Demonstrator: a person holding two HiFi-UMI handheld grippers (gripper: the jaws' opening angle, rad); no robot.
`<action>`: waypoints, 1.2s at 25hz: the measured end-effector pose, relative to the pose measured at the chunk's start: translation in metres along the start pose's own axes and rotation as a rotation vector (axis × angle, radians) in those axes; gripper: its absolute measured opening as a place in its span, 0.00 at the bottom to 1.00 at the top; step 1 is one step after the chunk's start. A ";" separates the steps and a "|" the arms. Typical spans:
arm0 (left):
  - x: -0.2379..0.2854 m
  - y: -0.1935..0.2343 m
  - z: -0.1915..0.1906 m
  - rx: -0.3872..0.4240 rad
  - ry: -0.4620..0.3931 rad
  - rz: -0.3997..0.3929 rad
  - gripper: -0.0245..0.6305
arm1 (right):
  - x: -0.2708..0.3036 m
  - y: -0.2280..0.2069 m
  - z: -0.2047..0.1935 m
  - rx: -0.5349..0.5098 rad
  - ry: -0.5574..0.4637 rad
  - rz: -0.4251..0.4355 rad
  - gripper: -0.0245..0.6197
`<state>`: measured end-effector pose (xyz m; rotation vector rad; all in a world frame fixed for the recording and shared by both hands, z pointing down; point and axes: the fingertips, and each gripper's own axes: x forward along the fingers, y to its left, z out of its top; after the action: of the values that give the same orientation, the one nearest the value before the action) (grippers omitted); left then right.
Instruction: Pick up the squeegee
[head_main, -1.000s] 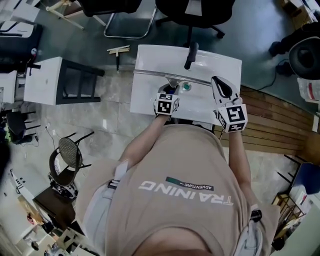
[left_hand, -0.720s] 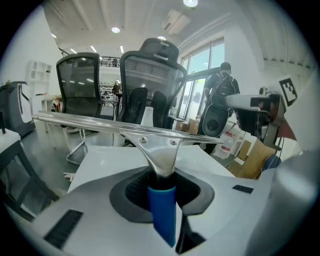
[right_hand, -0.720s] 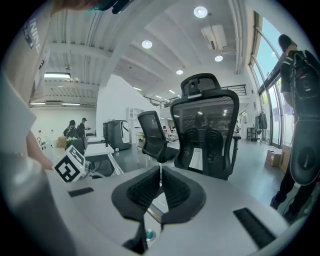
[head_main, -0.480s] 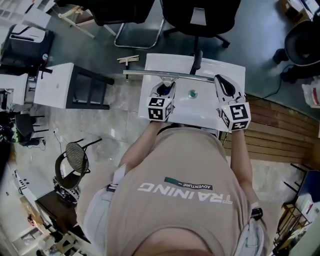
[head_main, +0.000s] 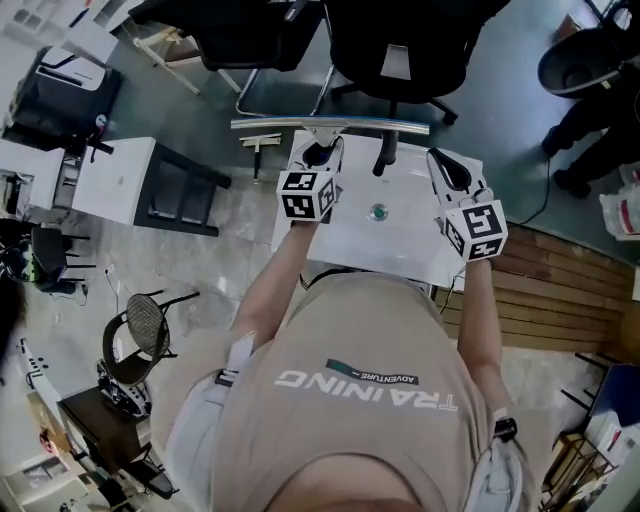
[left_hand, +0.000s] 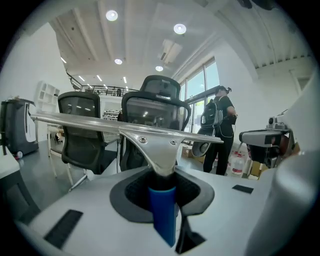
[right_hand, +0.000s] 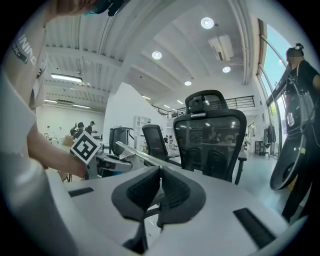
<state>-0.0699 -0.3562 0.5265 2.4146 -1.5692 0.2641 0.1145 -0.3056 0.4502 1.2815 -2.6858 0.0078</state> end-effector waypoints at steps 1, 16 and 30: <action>0.004 0.000 0.011 0.005 -0.019 0.003 0.19 | 0.001 -0.002 0.004 -0.008 -0.008 0.009 0.10; 0.028 -0.004 0.139 0.098 -0.210 -0.056 0.19 | 0.028 -0.021 0.076 -0.122 -0.091 -0.033 0.10; 0.025 -0.014 0.193 0.115 -0.302 -0.117 0.19 | 0.021 -0.025 0.111 -0.208 -0.098 -0.100 0.10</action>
<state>-0.0440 -0.4313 0.3483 2.7289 -1.5574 -0.0365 0.1044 -0.3455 0.3425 1.3805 -2.6128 -0.3459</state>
